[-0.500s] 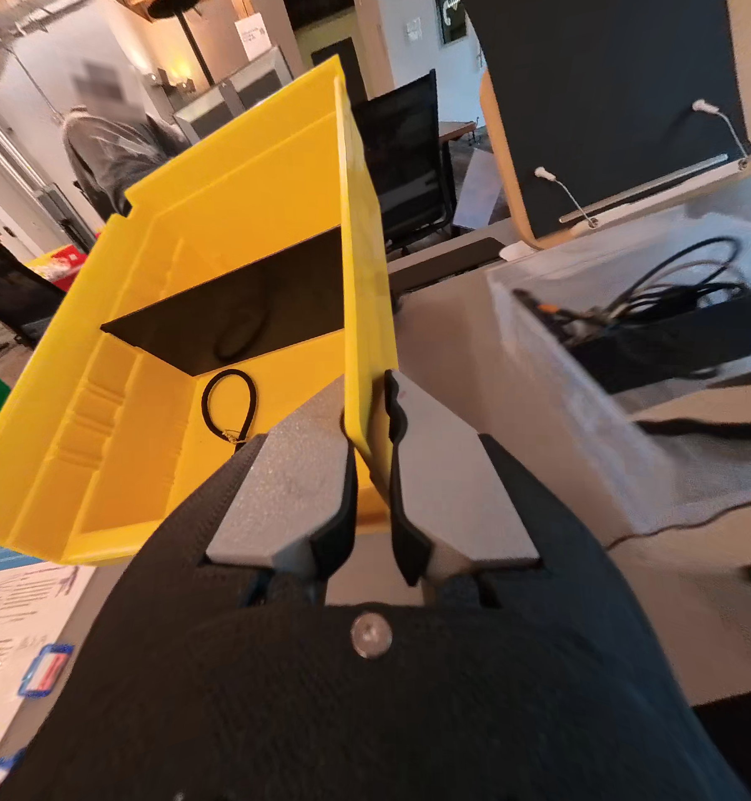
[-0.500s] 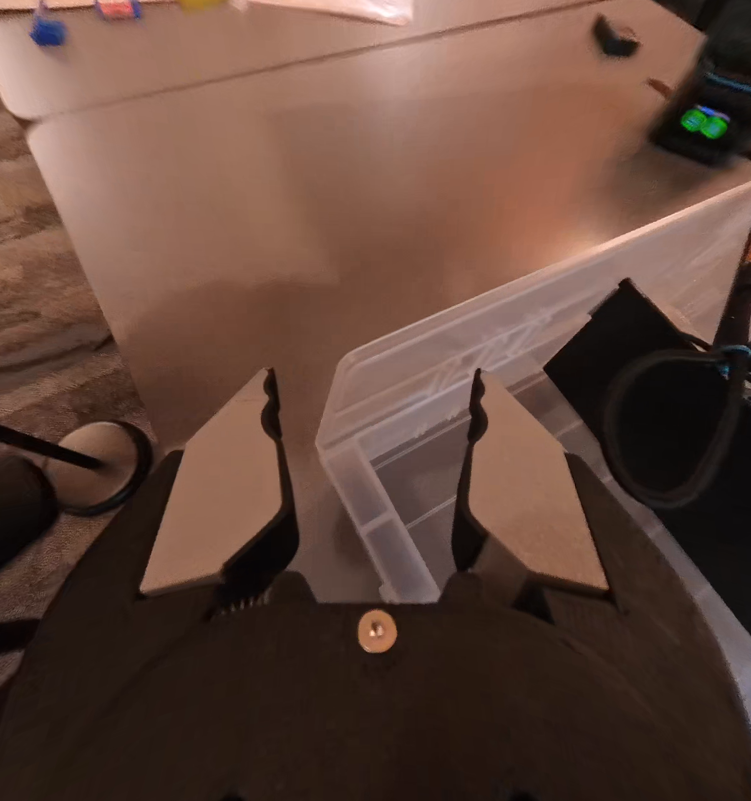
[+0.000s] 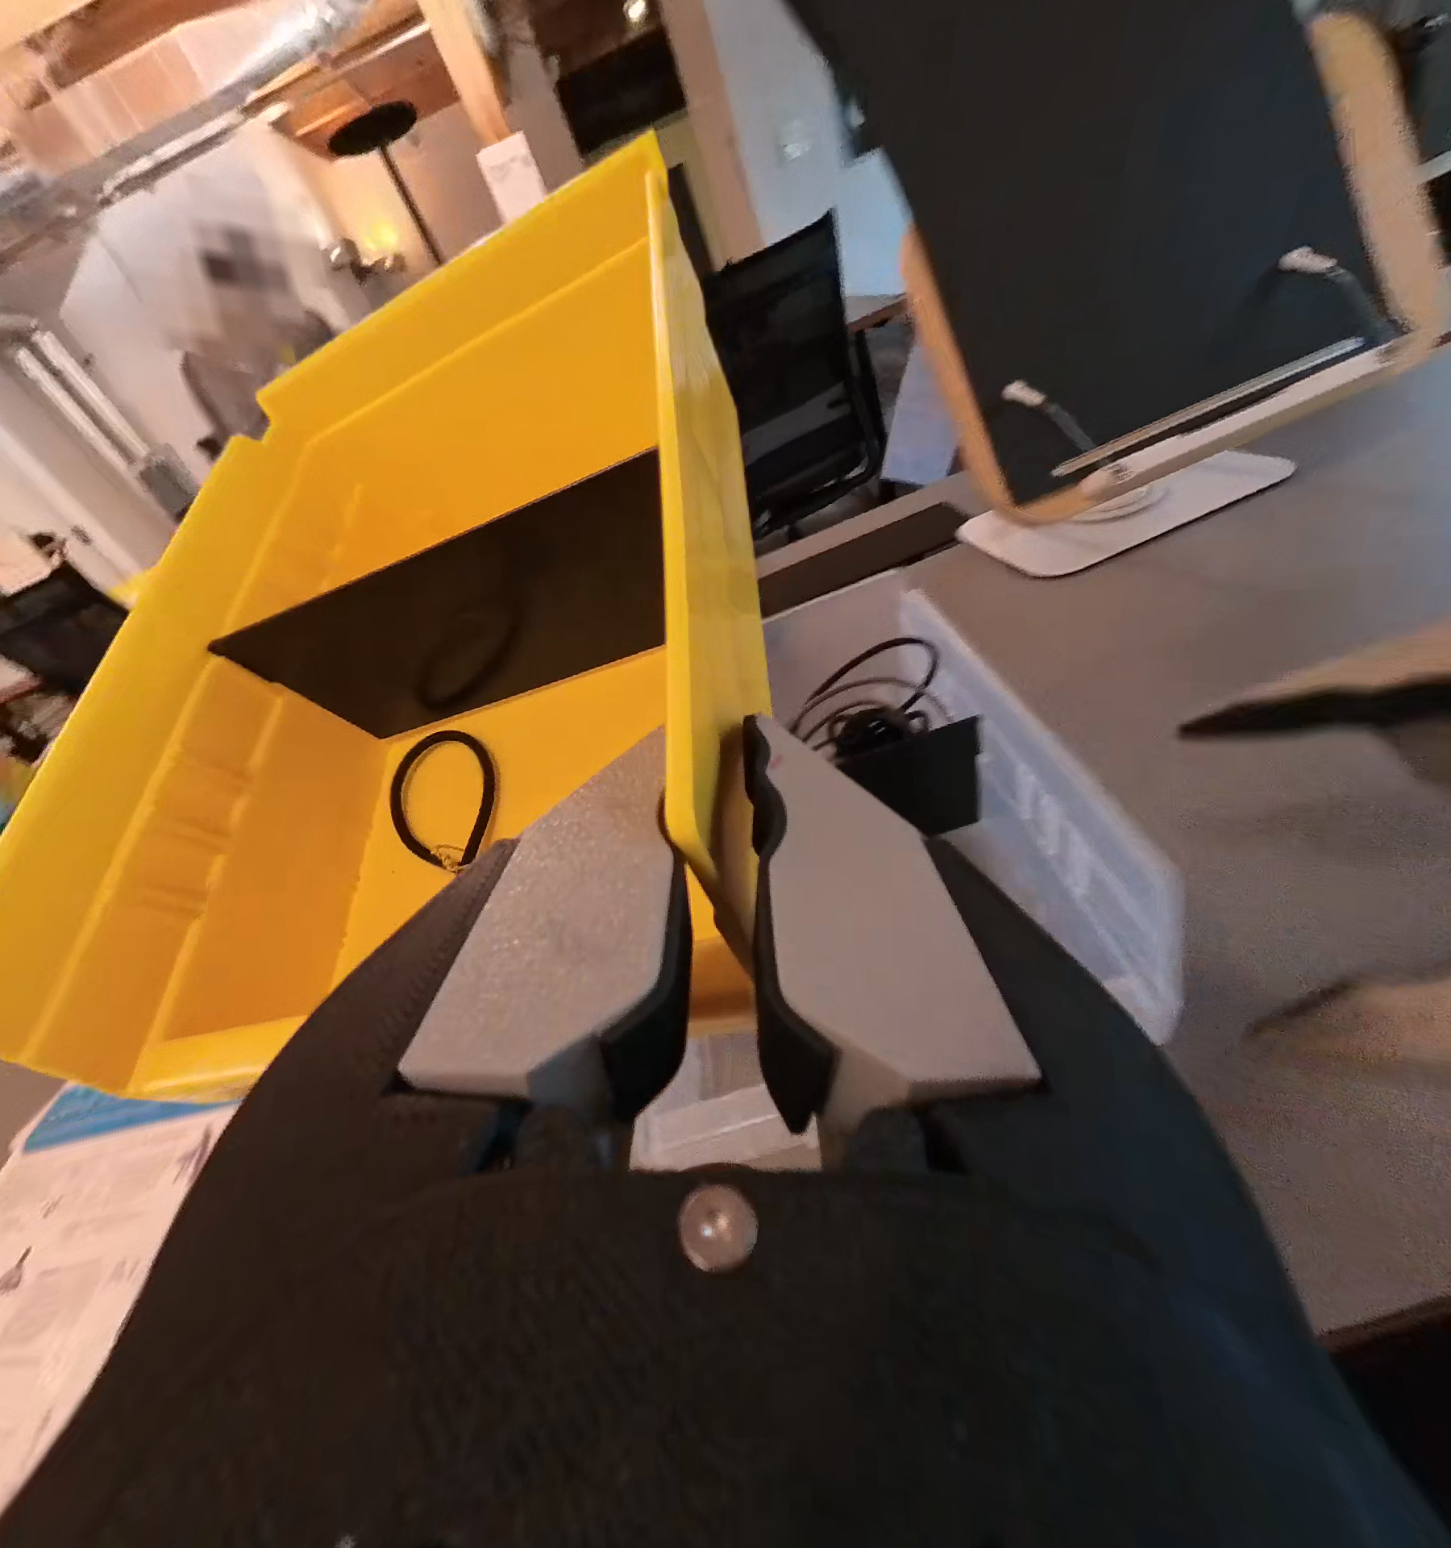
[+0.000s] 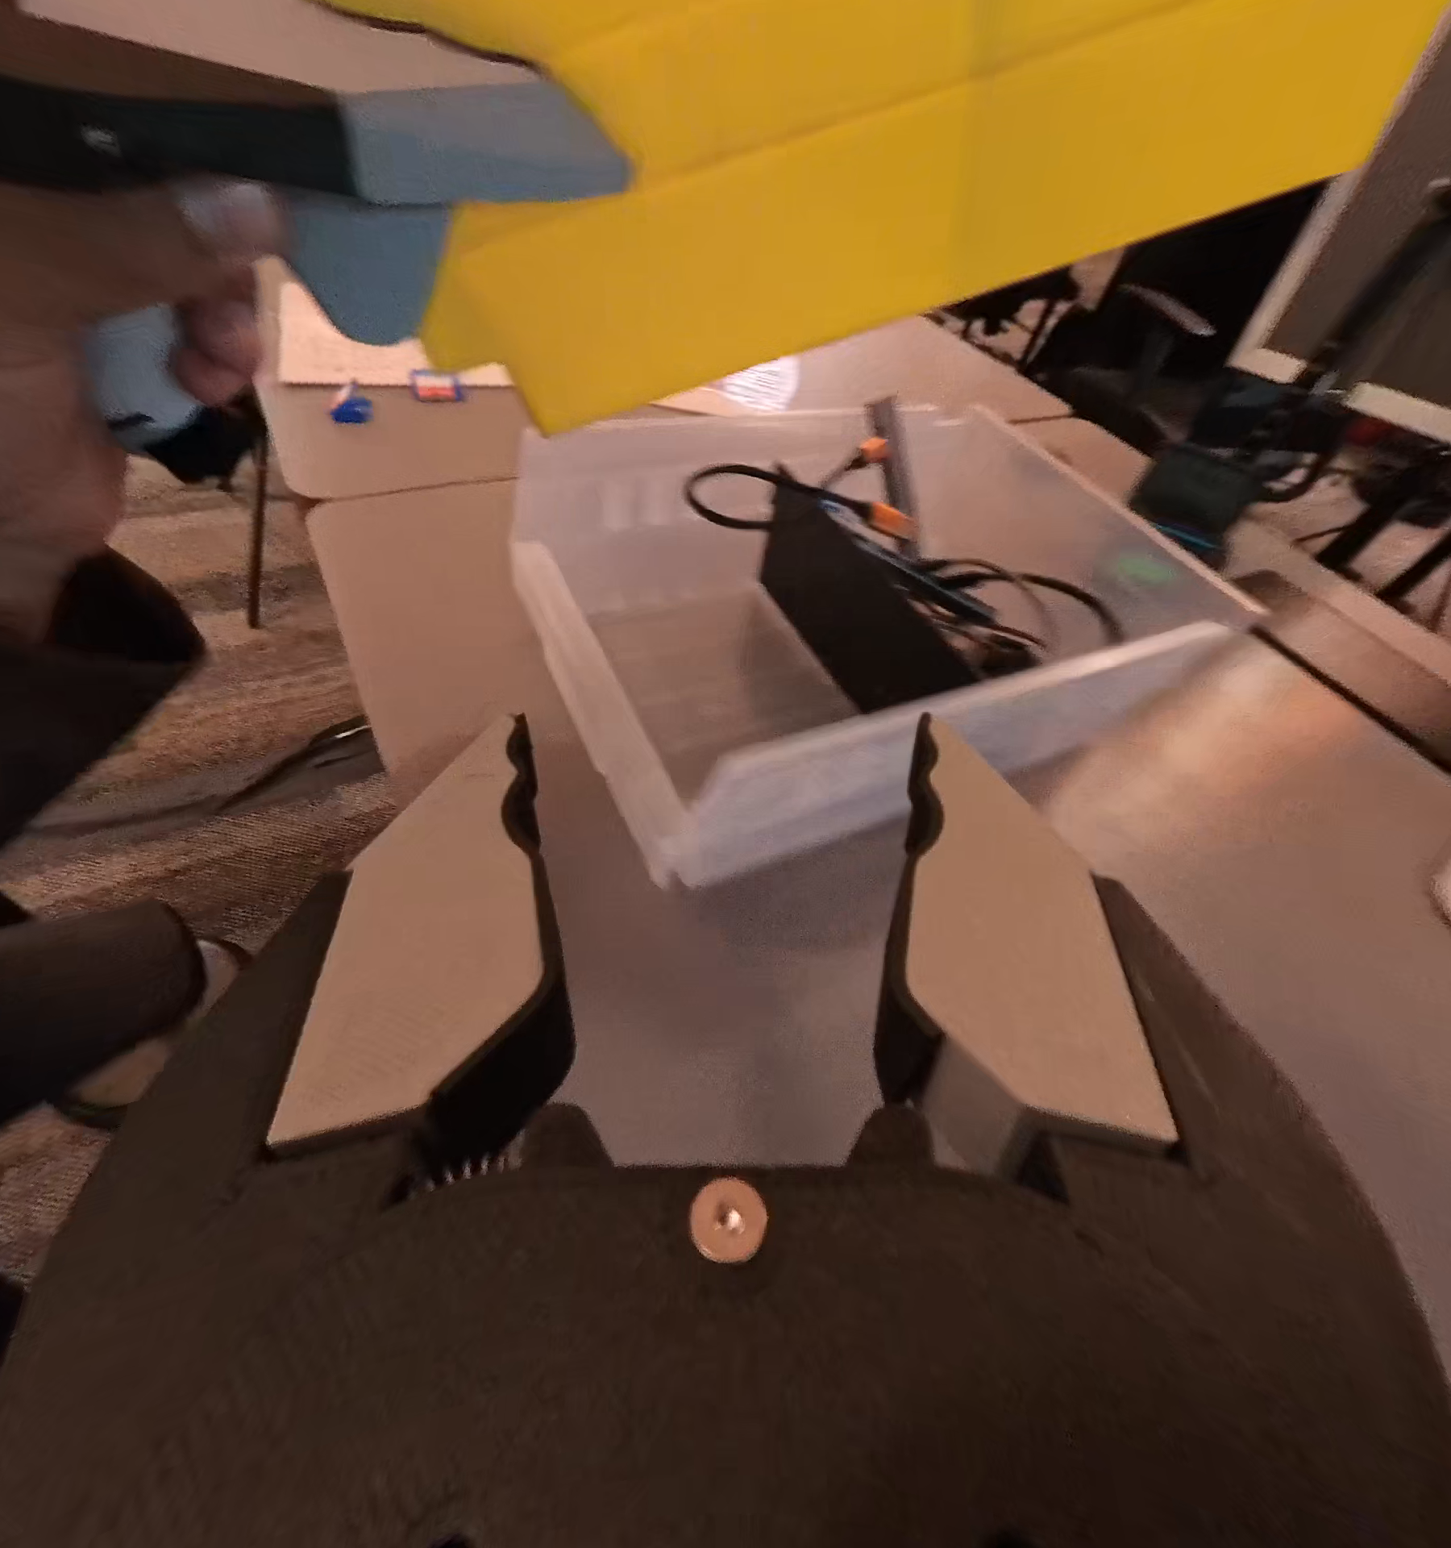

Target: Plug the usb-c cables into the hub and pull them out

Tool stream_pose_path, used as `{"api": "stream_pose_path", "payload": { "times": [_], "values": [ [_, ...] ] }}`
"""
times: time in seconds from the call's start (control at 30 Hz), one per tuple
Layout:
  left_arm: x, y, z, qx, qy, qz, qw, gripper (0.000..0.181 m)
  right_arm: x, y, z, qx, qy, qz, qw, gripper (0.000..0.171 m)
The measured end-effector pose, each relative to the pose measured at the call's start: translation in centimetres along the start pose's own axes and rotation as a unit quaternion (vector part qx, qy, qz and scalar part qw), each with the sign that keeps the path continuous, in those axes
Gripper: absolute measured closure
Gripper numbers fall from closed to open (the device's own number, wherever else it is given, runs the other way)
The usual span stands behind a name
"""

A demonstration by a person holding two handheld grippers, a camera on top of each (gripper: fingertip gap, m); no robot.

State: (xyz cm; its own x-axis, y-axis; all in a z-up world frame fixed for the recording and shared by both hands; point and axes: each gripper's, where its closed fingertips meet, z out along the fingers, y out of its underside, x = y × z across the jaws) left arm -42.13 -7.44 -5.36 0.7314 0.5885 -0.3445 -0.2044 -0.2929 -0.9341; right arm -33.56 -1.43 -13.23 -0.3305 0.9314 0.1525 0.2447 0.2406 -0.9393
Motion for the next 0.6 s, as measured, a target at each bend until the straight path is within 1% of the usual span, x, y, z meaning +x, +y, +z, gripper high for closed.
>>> {"api": "stream_pose_path", "payload": {
  "times": [0.1,0.17,0.23,0.27,0.3,0.33,0.4,0.5,0.57,0.6],
  "values": [
    [4.9,-2.8,-0.9,0.027,0.056,0.036,0.997,0.177,5.8,1.6,-6.8,-0.008,0.028,-0.014,0.999,0.077],
    [9.7,-4.2,-1.3,0.042,0.103,0.059,0.992,0.176,10.1,3.6,-11.4,-0.042,0.055,-0.026,0.997,0.077],
    [15.3,-4.9,-1.4,0.051,0.155,0.086,0.983,0.176,14.2,5.6,-15.9,-0.076,0.079,-0.020,0.994,0.083],
    [18.1,-5.0,-1.4,0.053,0.182,0.096,0.977,0.176,15.7,6.5,-18.0,-0.098,0.079,-0.017,0.992,0.082],
    [20.9,-5.1,-1.3,0.052,0.211,0.102,0.971,0.176,17.2,7.5,-20.1,-0.120,0.083,-0.014,0.989,0.075],
    [23.6,-5.2,-1.3,0.051,0.238,0.103,0.964,0.176,18.9,8.3,-22.3,-0.133,0.104,-0.011,0.986,0.074],
    [28.6,-5.2,-0.9,0.044,0.285,0.104,0.952,0.176,22.0,8.8,-26.3,-0.114,0.154,0.011,0.981,0.084],
    [35.5,-4.1,1.0,0.026,0.326,0.127,0.936,0.176,23.2,8.4,-30.0,-0.076,0.143,0.057,0.985,0.083],
    [39.6,-2.9,2.6,0.010,0.343,0.138,0.929,0.175,23.2,7.1,-31.1,-0.035,0.139,0.070,0.987,0.089],
    [41.6,-2.1,3.2,0.001,0.352,0.137,0.926,0.175,22.6,6.5,-31.1,-0.016,0.122,0.069,0.990,0.088]
  ]
}}
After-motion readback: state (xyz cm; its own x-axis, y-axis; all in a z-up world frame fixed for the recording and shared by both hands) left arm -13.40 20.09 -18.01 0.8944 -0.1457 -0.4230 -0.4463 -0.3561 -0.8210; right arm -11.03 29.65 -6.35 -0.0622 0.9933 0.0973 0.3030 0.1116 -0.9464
